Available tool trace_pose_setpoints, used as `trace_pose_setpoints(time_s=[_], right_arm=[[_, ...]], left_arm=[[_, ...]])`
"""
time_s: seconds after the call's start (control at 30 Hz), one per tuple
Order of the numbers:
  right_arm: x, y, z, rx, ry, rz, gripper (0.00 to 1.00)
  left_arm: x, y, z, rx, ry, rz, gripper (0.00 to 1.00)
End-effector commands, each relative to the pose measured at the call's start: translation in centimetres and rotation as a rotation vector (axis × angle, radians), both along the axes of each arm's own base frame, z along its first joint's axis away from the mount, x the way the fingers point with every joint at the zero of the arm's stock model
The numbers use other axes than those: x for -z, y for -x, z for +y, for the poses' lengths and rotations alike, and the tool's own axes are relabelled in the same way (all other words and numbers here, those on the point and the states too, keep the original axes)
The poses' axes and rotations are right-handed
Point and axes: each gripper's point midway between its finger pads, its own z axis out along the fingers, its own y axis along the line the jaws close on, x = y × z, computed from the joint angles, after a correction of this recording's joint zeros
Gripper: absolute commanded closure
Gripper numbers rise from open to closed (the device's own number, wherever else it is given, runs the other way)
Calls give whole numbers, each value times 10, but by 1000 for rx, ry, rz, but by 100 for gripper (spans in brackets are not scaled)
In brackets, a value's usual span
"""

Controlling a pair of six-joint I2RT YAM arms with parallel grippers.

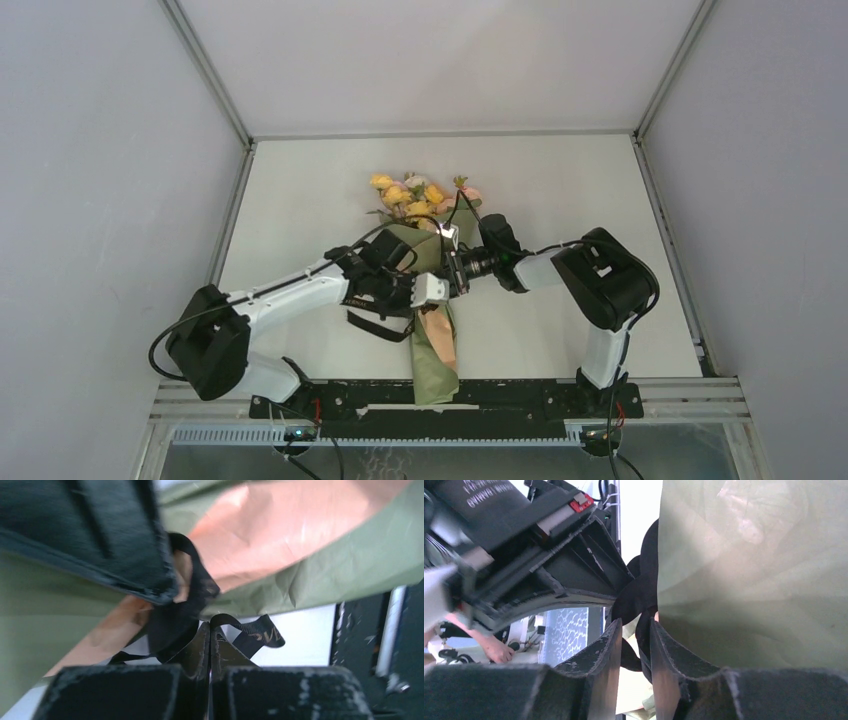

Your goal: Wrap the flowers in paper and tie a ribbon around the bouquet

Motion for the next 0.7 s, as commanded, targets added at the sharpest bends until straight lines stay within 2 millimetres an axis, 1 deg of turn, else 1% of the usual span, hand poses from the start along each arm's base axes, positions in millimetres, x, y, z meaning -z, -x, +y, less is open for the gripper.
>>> trace_pose_setpoints(time_s=[0.0,0.1,0.17,0.3,0.37,0.5,0.57,0.67], right_arm=[[-25,-2,8,-73,-108,-70,64],[-32,-3,6,-77,-128,-82,64],[-32,-5,6,-69,-127,-93,64],[-17,-17,4,11,-41,-100,68],[-17,-24,-1,49,-2,-125,68],[-32,-29,-12,87,29,-157,63],[-41,-28,-14,97,43,-218,60],[-44,-24,-16,98,61,-262,54]], left_arm=[[-37,-6,-30,-280,151,206,100],[-42,-13,-32,-393,191,282,100],[-43,-12,-32,-399,205,308,100],[-28,-9,-22,-382,158,295,100],[-25,-10,-20,-381,150,282,100],[-26,-17,-25,-429,173,279,100],[-26,-20,-28,-451,190,279,100],[-24,-20,-29,-474,196,295,100]])
